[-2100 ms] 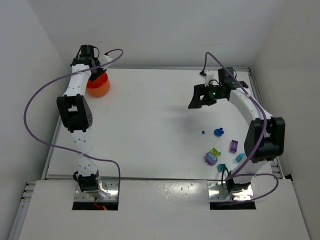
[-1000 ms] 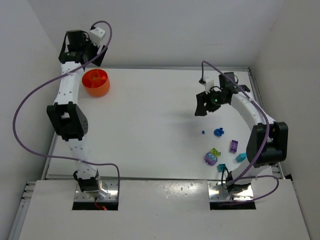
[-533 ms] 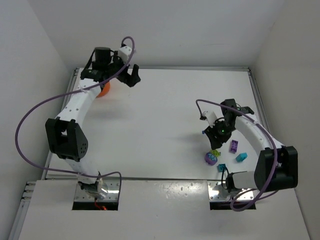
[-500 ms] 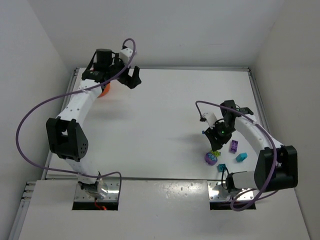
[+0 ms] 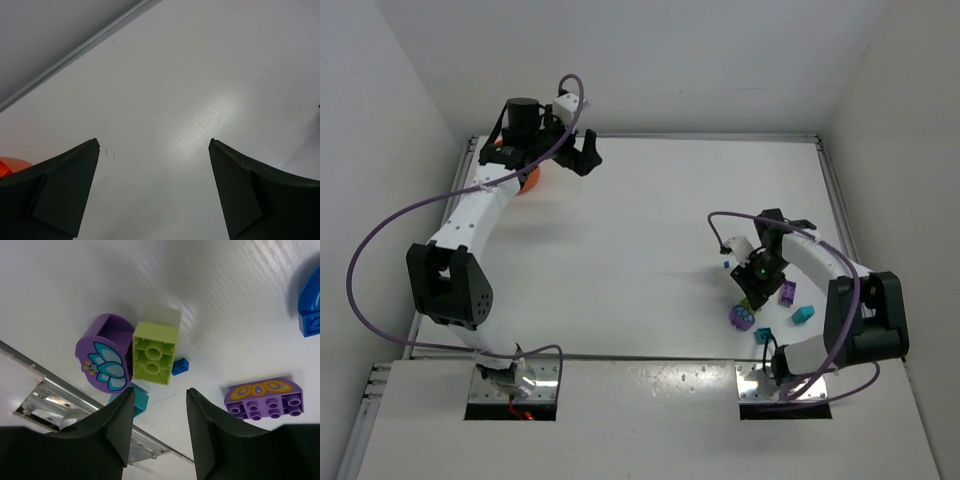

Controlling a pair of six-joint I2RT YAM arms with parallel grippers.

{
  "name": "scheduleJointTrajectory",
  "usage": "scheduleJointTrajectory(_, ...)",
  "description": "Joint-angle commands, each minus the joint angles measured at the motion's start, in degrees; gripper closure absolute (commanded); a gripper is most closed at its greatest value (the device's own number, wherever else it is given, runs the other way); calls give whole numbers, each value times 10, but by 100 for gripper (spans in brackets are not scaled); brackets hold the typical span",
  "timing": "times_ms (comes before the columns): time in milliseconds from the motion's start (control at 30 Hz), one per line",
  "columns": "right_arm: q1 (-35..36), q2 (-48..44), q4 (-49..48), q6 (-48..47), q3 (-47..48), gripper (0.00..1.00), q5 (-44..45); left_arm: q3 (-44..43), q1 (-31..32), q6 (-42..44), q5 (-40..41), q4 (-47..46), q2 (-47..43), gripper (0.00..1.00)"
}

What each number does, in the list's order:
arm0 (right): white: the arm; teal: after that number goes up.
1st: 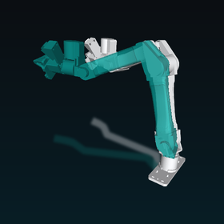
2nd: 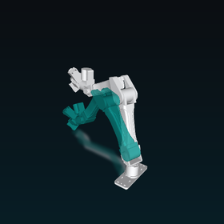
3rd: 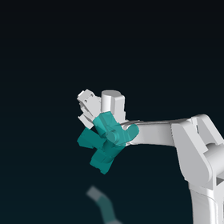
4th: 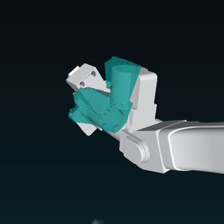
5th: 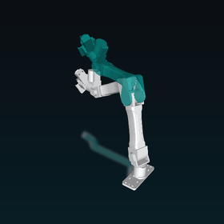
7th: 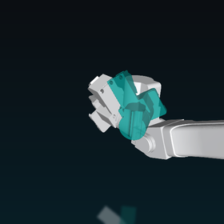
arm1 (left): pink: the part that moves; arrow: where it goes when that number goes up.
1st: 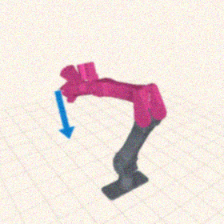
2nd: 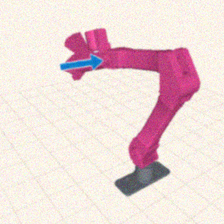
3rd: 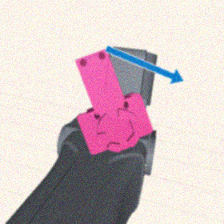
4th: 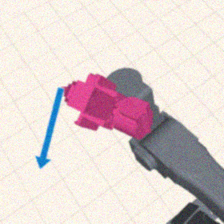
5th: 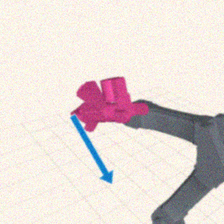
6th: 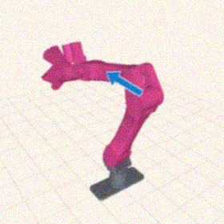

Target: Sort the legos into containers by color

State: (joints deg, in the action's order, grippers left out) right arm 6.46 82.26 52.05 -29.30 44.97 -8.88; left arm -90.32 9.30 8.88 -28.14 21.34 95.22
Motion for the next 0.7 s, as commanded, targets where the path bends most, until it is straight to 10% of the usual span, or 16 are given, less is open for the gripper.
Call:
scheduleJointTrajectory(0, -3, 10, -27, 11, 4, 54, 12, 9, 0, -8, -7, -27, -25, 2)
scheduleJointTrajectory(667, -3, 101, -27, 6, 38, 54, -13, 30, 0, -8, -2, -43, -30, 2)
